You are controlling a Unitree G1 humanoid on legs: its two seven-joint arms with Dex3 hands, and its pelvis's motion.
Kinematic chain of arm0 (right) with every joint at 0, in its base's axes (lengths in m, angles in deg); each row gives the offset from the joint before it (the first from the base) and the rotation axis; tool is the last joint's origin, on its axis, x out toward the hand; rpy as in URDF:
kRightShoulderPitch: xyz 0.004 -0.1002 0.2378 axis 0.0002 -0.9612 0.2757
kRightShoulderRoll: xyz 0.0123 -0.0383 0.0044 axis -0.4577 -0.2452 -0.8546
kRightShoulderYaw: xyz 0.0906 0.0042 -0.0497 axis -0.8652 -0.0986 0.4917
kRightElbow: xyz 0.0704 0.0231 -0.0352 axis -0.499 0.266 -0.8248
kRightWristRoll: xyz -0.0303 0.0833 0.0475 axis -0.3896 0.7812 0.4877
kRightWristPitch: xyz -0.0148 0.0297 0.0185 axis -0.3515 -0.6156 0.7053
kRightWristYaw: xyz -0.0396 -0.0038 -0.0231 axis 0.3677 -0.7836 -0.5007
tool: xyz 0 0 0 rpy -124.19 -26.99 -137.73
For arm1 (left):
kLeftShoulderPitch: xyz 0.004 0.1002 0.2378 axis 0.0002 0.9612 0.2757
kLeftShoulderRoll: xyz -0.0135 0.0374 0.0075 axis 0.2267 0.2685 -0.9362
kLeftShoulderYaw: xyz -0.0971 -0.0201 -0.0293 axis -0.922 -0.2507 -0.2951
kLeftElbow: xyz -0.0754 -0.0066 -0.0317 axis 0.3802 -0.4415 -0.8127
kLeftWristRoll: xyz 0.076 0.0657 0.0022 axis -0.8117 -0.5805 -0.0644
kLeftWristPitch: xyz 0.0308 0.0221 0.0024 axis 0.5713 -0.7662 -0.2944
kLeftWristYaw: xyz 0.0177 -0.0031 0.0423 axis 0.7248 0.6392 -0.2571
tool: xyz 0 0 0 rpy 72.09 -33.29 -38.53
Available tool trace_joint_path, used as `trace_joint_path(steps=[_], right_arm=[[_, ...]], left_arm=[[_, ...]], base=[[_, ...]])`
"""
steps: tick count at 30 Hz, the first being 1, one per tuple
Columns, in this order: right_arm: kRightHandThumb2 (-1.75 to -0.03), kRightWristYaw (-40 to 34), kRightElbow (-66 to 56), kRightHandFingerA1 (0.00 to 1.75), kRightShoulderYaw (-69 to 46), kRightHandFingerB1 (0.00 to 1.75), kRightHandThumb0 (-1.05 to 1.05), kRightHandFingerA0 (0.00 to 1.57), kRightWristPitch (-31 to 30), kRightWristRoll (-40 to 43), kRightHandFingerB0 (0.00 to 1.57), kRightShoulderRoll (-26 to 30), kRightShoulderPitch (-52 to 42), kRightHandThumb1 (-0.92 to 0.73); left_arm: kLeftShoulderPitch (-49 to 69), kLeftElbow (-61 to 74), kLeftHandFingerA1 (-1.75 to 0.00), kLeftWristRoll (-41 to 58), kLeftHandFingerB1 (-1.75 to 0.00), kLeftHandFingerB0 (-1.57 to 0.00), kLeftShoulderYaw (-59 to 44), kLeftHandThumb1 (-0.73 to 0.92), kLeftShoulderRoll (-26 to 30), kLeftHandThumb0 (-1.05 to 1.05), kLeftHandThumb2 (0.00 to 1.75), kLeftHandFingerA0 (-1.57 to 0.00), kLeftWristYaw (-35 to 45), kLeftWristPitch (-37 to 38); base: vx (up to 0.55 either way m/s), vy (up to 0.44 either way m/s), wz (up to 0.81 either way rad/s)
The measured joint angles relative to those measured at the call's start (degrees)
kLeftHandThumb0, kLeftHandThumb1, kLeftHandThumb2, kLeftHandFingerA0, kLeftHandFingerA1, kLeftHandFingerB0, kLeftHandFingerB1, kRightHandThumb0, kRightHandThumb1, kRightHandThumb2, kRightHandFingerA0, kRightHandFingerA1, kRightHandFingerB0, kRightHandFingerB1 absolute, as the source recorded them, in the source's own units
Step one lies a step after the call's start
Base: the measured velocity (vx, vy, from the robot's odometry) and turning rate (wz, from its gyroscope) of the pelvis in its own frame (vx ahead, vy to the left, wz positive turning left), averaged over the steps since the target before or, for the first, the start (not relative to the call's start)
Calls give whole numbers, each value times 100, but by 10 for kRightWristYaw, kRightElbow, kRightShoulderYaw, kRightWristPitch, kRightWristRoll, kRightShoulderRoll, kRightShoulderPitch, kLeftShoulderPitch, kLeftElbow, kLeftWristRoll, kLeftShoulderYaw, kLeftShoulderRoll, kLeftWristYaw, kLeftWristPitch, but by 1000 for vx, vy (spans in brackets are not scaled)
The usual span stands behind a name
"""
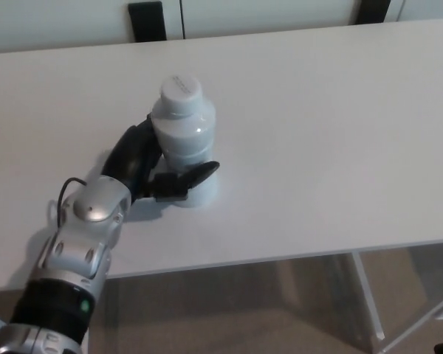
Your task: The robot picks up a bottle from a person using its left hand and walk towards the table in frontand put the bottle on the table.
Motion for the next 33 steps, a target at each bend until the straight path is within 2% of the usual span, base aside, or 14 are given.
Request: trace_joint_path(steps=[8, 10, 15, 16, 20, 23, 24, 25, 26, 27, 29, 30, 31, 33], right_arm=[[-58, 2, 0, 45, -1, 40, -42, 66, 0, 0, 54, 0, 1, -60], [-57, 3, 0, 46, -1, 40, -39, 70, 0, 0, 56, 0, 1, -61], [-58, 4, 0, 45, -1, 40, -41, 65, 0, -1, 55, -1, 1, -61], [-58, 4, -1, 45, -1, 41, -41, 65, 0, -1, 55, -1, 2, -60], [-58, 6, -1, 44, -1, 41, -38, 62, 0, -1, 56, -1, 2, -61], [-58, 9, -1, 46, -4, 40, -41, 68, 1, 0, 56, -1, 4, -59], [-59, 9, -2, 45, -4, 40, -42, 69, 1, 0, 56, 0, 5, -58], [-59, 9, -1, 45, -4, 40, -42, 69, 0, 0, 56, 1, 5, -58], [-57, 9, -1, 45, -3, 40, -38, 71, 0, -1, 57, 1, 5, -60], [-58, 9, -1, 45, -3, 41, -39, 70, 0, -1, 57, 1, 5, -60], [-57, 9, -1, 45, -1, 41, -37, 70, 0, -2, 58, 2, 5, -59], [-58, 9, -1, 46, -1, 41, -42, 70, 0, -2, 57, 2, 5, -57], [-57, 9, -1, 44, 0, 40, -38, 67, 0, -2, 58, 2, 5, -59], [-58, 9, -1, 44, 2, 41, -38, 66, 0, -3, 57, 3, 4, -60]], left_arm=[[3, 18, 0, -10, 0, 0, 14, 51, 22, -98, 61, 0, 30, 25], [3, 19, 0, -10, 0, 0, 13, 54, 26, -95, 60, 0, 37, 29], [6, 25, 0, -6, 0, 0, -2, 53, 48, -83, 56, 0, 62, 41], [6, 29, 0, -5, 0, 0, -5, 47, 53, -86, 83, 0, 66, 41], [17, 68, 0, 10, 0, 0, -38, 47, 91, -84, 79, 0, 91, 42], [34, 98, 0, 33, 0, 0, -76, 48, 119, -92, 83, 0, 117, 38], [40, 104, 0, 42, 0, 0, -93, 45, 131, -82, 80, 0, 124, 34], [46, 109, 0, 53, 0, 0, -114, 45, 145, -82, 80, 0, 133, 29], [51, 109, 0, 63, 0, 0, -134, 52, 158, -79, 57, 0, 141, 26], [54, 107, 0, 71, 0, 0, -150, 43, 167, -81, 77, 0, 148, 25], [72, 99, 0, 93, 0, 0, -196, 44, 190, -82, 78, 0, 166, 23], [80, 97, 0, 100, 0, 0, -209, 53, 196, -77, 57, 0, 171, 23], [96, 96, 0, 111, 0, 0, -230, 45, 205, -76, 76, 0, 180, 23], [129, 112, 0, 131, 0, 0, -262, 45, 207, -75, 76, 0, 192, 21]], base=[[0, 0, 0], [0, 0, 0], [0, 0, 0], [0, 0, 0], [0, 0, 0], [0, 0, 0], [0, 0, 0], [0, 0, 0], [0, 0, 0], [0, 0, 0], [0, 0, 0], [0, 0, 0], [0, 0, 0], [0, 0, 0]])
